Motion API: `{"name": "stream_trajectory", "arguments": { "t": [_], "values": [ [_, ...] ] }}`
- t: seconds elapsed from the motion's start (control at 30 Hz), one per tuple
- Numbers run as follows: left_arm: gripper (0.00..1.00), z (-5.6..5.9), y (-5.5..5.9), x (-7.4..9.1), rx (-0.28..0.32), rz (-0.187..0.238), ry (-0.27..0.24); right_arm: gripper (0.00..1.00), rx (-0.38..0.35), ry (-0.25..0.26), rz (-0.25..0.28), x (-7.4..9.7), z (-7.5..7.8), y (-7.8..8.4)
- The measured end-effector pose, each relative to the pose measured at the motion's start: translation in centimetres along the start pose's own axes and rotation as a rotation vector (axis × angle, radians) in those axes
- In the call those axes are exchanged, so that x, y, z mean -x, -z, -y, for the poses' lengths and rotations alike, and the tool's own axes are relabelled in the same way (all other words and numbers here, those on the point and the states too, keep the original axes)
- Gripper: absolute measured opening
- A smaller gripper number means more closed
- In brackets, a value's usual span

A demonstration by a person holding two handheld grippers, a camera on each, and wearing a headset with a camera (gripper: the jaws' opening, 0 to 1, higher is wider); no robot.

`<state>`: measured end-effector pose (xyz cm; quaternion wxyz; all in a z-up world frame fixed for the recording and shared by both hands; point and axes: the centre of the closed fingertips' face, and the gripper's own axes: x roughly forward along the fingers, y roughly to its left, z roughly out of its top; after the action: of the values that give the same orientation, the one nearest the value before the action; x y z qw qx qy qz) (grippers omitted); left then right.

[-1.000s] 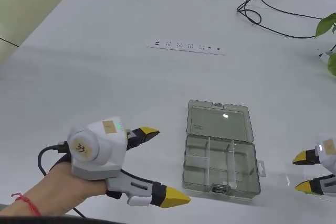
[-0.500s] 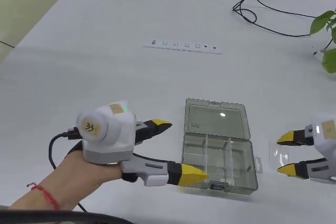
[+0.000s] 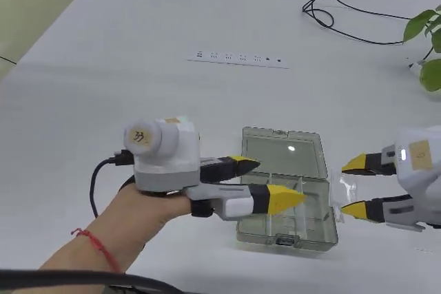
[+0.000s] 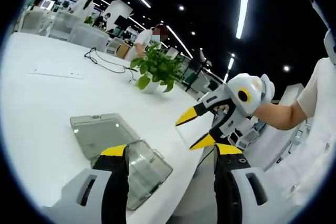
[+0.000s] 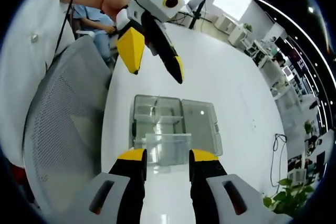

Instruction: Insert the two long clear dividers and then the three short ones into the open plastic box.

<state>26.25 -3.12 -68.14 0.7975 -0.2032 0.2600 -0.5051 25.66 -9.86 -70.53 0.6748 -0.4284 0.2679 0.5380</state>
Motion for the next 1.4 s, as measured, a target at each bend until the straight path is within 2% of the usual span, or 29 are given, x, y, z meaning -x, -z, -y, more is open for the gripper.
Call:
{"name": "stream_trajectory", "arguments": {
  "t": [0.13,0.23,0.47,0.7,0.9,1.2,1.4],
  "values": [
    [0.55,0.5,0.2,-0.6,0.046,-0.015,0.018,0.33,0.002,0.008,0.014,0.1,-0.1,-1.3],
    [0.51,0.9,0.3,-1.0,0.059,-0.017,0.027,0.33,0.009,0.01,0.025,0.1,-0.2,-2.1],
    [0.35,1.8,0.8,-2.0,0.147,-0.024,0.067,0.33,0.032,0.022,0.034,0.3,-0.5,-3.7],
    [0.22,2.6,1.3,-2.7,0.189,-0.039,0.098,0.33,0.063,0.026,0.03,0.5,-0.9,-4.6],
    [0.08,2.8,1.2,-2.8,0.215,-0.034,0.114,0.33,0.097,0.028,0.019,0.5,-1.1,-4.9],
    [0.01,3.1,1.3,-2.9,0.237,-0.039,0.129,0.33,0.117,0.035,0.006,0.5,-1.1,-4.9],
    [0.0,3.0,1.4,-2.9,0.245,-0.037,0.126,0.33,0.123,0.039,0.001,0.5,-1.1,-4.9]
  ]
}}
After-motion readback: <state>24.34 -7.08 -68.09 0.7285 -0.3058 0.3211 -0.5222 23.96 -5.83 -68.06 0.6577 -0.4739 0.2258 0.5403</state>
